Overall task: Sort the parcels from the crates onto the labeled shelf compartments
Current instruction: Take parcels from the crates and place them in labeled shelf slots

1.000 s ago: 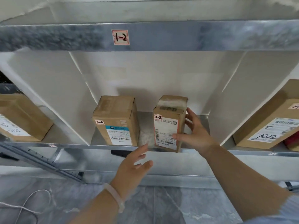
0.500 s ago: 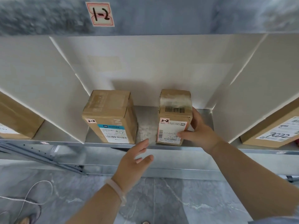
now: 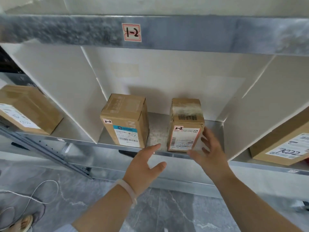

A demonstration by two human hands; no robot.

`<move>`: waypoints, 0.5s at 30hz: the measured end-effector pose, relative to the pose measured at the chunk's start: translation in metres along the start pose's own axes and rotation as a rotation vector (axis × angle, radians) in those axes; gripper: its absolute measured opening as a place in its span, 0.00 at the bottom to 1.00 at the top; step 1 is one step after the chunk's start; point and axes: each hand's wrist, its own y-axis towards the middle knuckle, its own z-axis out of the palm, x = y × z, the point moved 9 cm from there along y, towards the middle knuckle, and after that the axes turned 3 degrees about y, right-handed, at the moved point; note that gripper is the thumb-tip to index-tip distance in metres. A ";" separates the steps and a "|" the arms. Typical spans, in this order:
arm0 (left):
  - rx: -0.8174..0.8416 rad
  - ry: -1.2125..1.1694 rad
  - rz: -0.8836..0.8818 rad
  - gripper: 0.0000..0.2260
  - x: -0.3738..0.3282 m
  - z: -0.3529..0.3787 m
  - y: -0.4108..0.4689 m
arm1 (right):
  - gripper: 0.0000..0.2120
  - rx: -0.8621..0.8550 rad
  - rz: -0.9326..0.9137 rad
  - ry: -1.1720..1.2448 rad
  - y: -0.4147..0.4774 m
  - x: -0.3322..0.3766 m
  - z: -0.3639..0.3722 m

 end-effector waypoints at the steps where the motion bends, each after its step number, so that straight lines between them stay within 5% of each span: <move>1: -0.025 0.042 0.017 0.25 -0.006 -0.003 -0.003 | 0.38 -0.034 -0.023 -0.054 -0.013 -0.001 -0.003; 5: -0.135 0.229 0.070 0.27 -0.025 -0.016 -0.022 | 0.39 0.013 -0.025 -0.359 -0.048 -0.004 -0.005; 15: -0.482 0.544 -0.017 0.29 -0.035 -0.056 -0.159 | 0.41 0.637 -0.680 -0.691 -0.115 0.096 0.101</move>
